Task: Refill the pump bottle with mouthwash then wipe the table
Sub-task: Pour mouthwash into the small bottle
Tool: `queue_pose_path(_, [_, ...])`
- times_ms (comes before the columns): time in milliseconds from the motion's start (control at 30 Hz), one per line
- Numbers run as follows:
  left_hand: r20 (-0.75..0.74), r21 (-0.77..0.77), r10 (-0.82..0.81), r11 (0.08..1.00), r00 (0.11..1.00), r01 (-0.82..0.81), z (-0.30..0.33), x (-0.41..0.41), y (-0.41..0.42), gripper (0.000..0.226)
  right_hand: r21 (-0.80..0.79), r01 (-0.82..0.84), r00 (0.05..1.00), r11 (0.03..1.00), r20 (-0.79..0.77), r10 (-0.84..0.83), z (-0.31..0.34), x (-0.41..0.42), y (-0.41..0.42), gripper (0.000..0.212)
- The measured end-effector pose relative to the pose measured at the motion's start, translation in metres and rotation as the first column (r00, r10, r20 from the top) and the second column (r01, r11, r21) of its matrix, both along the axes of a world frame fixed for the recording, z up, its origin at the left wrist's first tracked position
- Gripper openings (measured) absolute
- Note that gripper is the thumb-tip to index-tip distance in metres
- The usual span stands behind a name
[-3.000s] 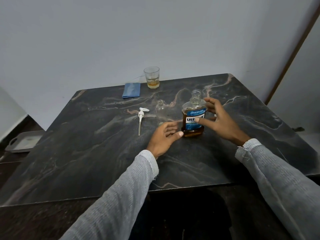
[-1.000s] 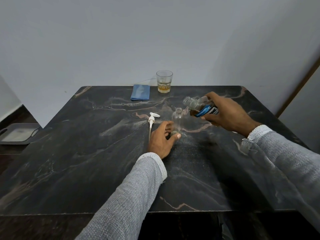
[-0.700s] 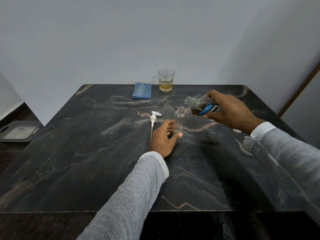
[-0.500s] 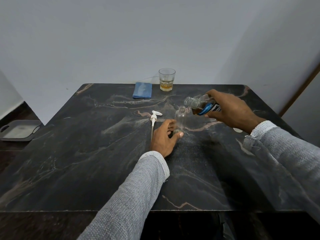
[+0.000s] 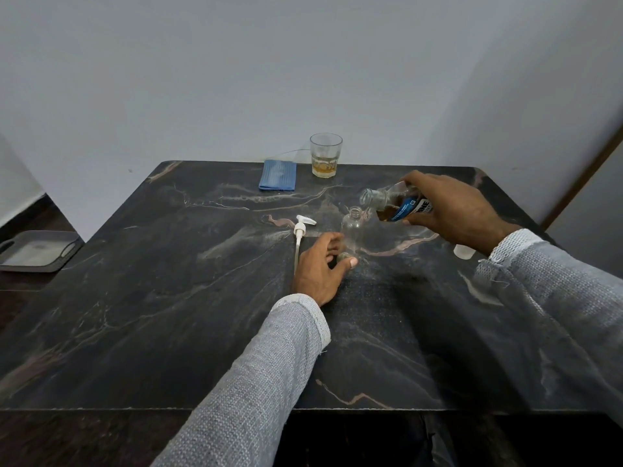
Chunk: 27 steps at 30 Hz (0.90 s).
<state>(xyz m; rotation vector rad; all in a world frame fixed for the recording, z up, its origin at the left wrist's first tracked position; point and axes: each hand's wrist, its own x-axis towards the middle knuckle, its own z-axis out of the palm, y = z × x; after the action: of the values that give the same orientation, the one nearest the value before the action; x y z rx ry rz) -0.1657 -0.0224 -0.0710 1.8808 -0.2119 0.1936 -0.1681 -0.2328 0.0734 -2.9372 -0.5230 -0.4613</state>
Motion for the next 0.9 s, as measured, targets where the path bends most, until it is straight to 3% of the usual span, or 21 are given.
queue_pose_path(900, [-0.009, -0.014, 0.012, 1.0, 1.0, -0.012, 0.0, 0.001, -0.001, 0.051, -0.07, -0.02, 1.0, 0.997, 0.021, 0.021, 0.012, 0.0, 0.005, 0.059])
